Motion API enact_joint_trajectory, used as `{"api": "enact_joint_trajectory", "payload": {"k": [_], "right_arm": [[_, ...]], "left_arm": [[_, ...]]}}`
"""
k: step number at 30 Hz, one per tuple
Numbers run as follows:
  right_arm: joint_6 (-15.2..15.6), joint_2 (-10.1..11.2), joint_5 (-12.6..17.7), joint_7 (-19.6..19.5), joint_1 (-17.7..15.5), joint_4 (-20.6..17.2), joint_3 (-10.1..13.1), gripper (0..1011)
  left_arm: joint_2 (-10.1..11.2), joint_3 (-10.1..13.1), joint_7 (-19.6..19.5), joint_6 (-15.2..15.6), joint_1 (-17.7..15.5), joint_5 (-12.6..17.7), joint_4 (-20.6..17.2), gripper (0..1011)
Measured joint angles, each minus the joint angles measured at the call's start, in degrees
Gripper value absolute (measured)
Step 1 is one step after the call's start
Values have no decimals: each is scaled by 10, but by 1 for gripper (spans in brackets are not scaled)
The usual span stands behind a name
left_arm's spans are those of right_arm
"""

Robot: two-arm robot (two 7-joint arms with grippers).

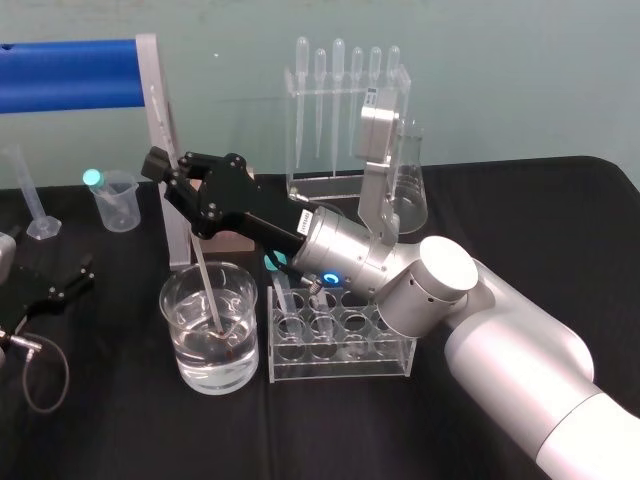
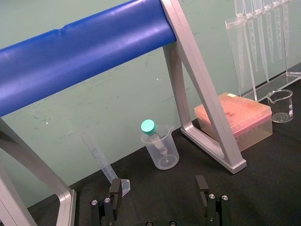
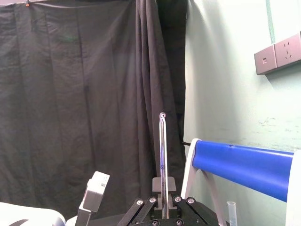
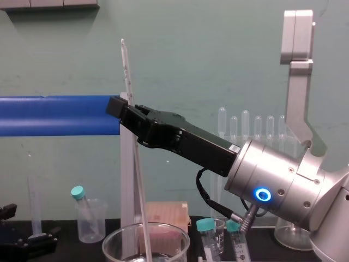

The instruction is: Hold the thermometer with one hand and immerse one end into the beaker, then reinsert it into the test tube rack.

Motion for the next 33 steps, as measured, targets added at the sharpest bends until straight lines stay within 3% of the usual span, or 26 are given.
{"api": "enact_joint_trajectory", "payload": {"k": [11, 19, 33], "right_arm": [[0, -1, 1, 0, 0, 0, 0, 55], [-13, -10, 31, 31, -1, -1, 12, 55], [-39, 23, 20, 3, 3, -123, 33, 55]], "left_arm": [[0, 0, 0, 0, 0, 0, 0, 1008], [0, 0, 0, 0, 0, 0, 0, 1008], [0, 0, 0, 0, 0, 0, 0, 1008]]}}
